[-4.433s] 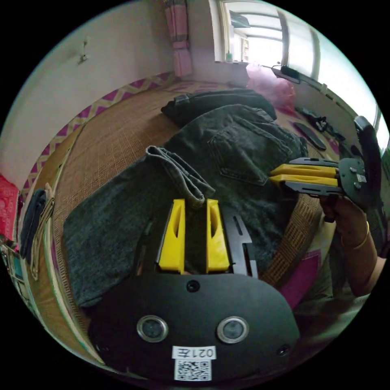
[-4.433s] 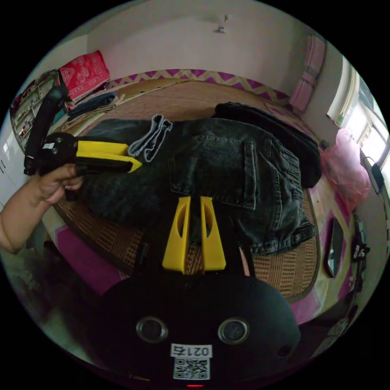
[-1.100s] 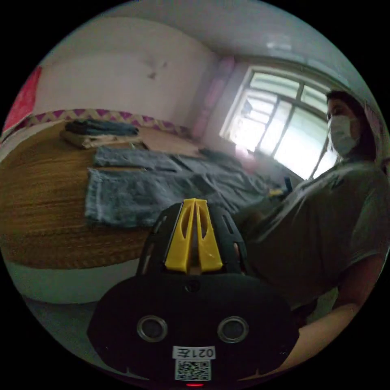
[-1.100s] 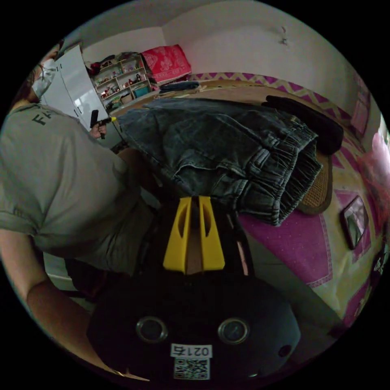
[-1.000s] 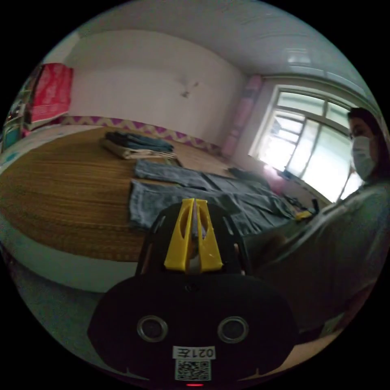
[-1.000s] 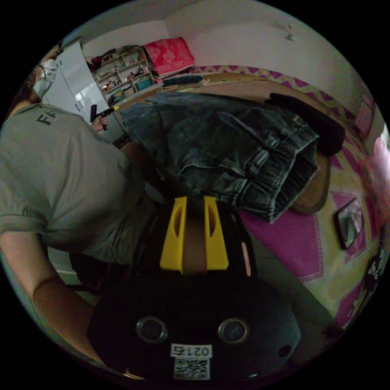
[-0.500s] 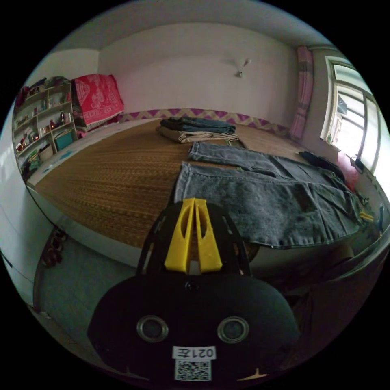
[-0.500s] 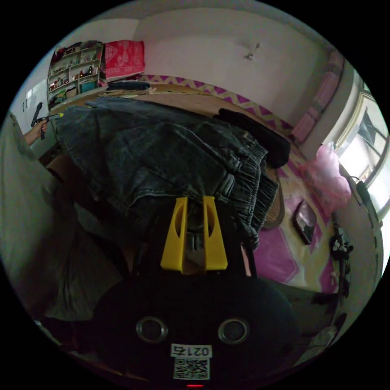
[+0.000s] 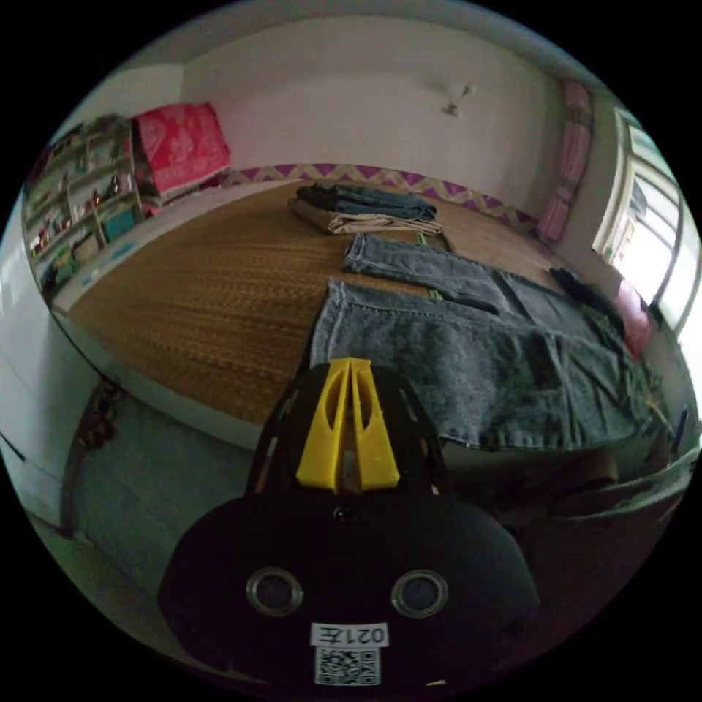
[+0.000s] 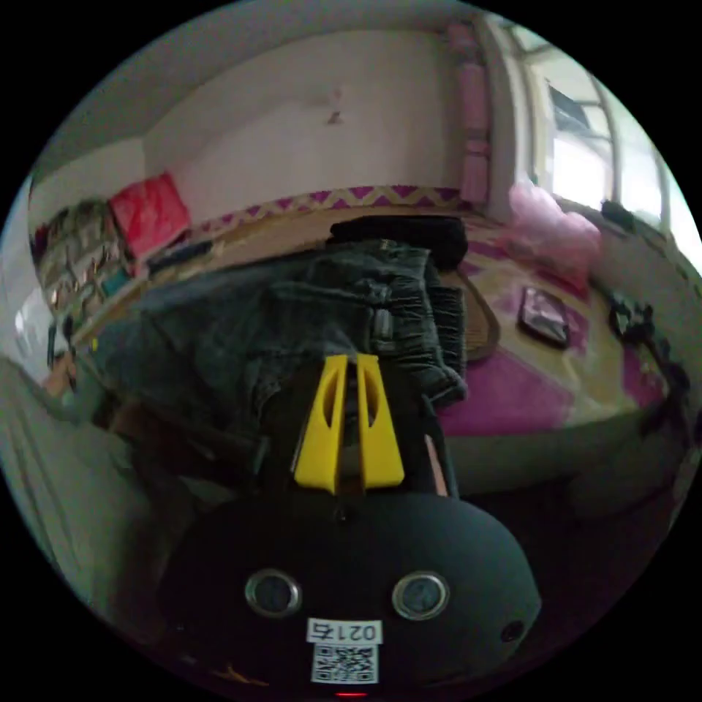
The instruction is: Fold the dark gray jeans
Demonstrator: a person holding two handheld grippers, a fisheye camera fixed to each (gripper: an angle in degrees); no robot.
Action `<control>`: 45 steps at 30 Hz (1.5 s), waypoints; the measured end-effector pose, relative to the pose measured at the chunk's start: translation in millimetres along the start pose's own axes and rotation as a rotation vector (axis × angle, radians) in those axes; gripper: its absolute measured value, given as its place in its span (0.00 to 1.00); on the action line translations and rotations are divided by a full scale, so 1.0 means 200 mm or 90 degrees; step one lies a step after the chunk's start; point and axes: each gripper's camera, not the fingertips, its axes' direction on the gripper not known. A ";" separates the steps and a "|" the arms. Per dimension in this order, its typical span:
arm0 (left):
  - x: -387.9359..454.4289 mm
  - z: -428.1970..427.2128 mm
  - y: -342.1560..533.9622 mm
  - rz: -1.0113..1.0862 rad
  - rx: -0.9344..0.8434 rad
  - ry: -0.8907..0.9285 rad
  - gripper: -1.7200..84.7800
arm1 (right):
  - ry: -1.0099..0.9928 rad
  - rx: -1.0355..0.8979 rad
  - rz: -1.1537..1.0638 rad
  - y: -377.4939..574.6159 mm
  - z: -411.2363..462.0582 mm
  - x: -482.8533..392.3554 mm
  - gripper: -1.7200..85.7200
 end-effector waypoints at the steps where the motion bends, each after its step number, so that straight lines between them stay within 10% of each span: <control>1: -0.02 -0.07 0.02 -0.020 0.025 0.017 0.01 | 0.032 0.042 0.064 0.01 -0.10 0.07 0.07; 13: -0.33 -0.12 0.13 -0.243 0.013 0.155 0.07 | -0.112 0.000 0.387 0.16 -0.13 0.59 0.14; 45: -0.52 0.19 -0.11 -0.358 -0.013 0.356 0.02 | -0.259 -0.035 0.496 0.18 0.04 0.89 0.09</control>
